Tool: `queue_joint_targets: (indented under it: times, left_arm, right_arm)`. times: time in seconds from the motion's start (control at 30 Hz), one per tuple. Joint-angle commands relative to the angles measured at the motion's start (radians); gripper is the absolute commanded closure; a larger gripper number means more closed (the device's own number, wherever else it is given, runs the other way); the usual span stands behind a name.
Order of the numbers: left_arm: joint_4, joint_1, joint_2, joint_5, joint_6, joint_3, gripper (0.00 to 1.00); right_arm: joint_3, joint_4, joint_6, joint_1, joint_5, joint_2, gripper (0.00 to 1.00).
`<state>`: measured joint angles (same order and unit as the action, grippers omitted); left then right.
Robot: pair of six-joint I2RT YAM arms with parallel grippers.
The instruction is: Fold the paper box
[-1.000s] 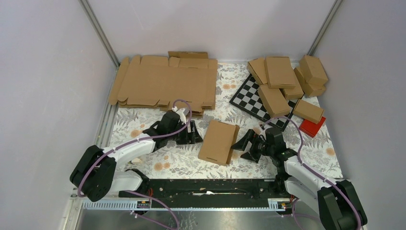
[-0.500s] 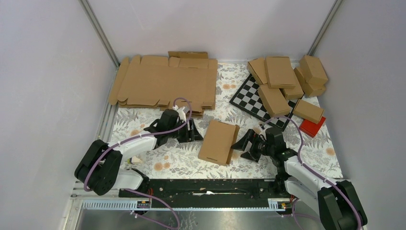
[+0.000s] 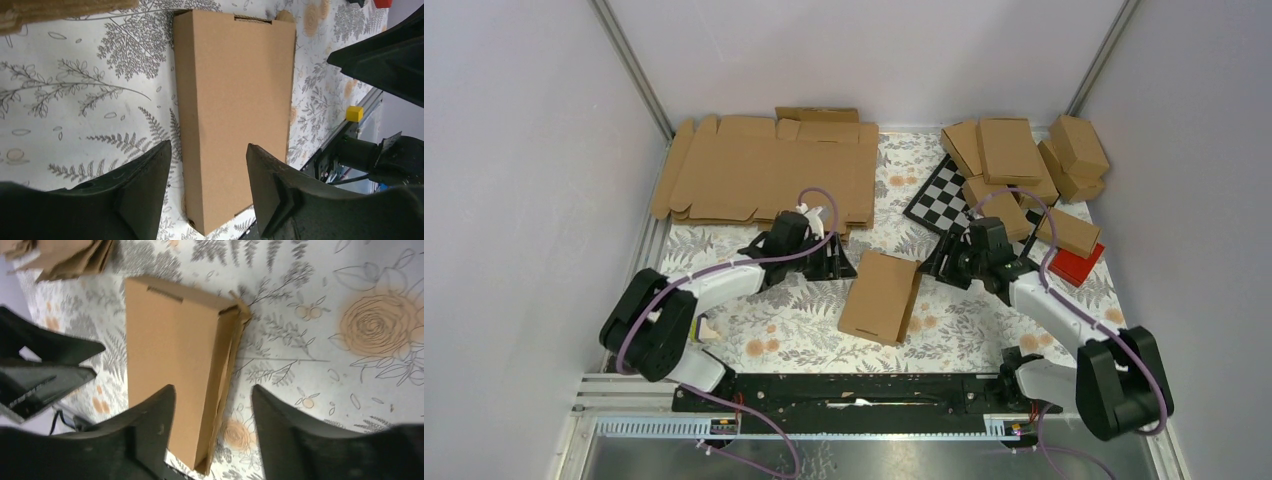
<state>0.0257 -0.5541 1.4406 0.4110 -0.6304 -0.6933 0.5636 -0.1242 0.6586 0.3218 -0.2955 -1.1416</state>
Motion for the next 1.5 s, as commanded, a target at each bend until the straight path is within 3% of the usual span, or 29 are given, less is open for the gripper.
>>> queue_joint_targets:
  times: [0.0, 0.27, 0.37, 0.53, 0.6, 0.7, 0.83, 0.97, 1.13, 1.3, 1.37, 1.47]
  left_arm:
    - [0.067, 0.003, 0.075, 0.016, 0.034, -0.068, 0.4]
    - [0.101, 0.002, 0.199, 0.042, 0.07, -0.121, 0.41]
    - [0.091, 0.004, 0.264, 0.049, 0.113, -0.166, 0.43]
    - [0.107, 0.003, 0.339, 0.104, 0.163, -0.227, 0.54]
    - [0.095, 0.003, 0.357, 0.11, 0.191, -0.253, 0.63]
    - [0.093, 0.003, 0.39, 0.153, 0.226, -0.298, 0.73]
    - [0.118, -0.004, 0.46, 0.274, 0.281, -0.357, 0.83]
    - [0.059, -0.03, 0.53, 0.364, 0.399, -0.448, 0.86]
    - [-0.09, -0.094, 0.564, 0.393, 0.547, -0.537, 0.86]
    - [-0.183, -0.109, 0.567, 0.425, 0.623, -0.568, 0.85]
    - [-0.169, -0.109, 0.542, 0.374, 0.612, -0.551, 0.76]
    - [-0.083, -0.112, 0.458, 0.309, 0.548, -0.494, 0.44]
  right_arm:
    - [0.059, 0.004, -0.098, -0.019, 0.088, -0.098, 0.45]
    - [0.042, 0.19, -0.344, -0.029, 0.054, -0.153, 0.45]
    - [0.004, 0.292, -0.36, -0.032, 0.094, -0.145, 0.45]
    - [0.031, 0.327, -0.311, -0.046, 0.072, -0.25, 0.47]
    - [0.041, 0.327, -0.292, -0.06, 0.037, -0.294, 0.49]
    - [0.038, 0.307, -0.236, -0.081, -0.001, -0.309, 0.62]
    - [-0.082, 0.288, -0.191, -0.085, 0.022, -0.155, 0.61]
    - [-0.195, 0.221, -0.16, -0.085, 0.035, 0.069, 0.59]
    - [-0.219, -0.009, -0.081, -0.086, 0.231, 0.278, 0.5]
    - [-0.224, -0.075, 0.001, -0.086, 0.377, 0.349, 0.59]
    - [-0.214, -0.082, -0.008, -0.086, 0.319, 0.322, 0.59]
    - [-0.211, -0.1, 0.002, -0.084, 0.216, 0.28, 0.56]
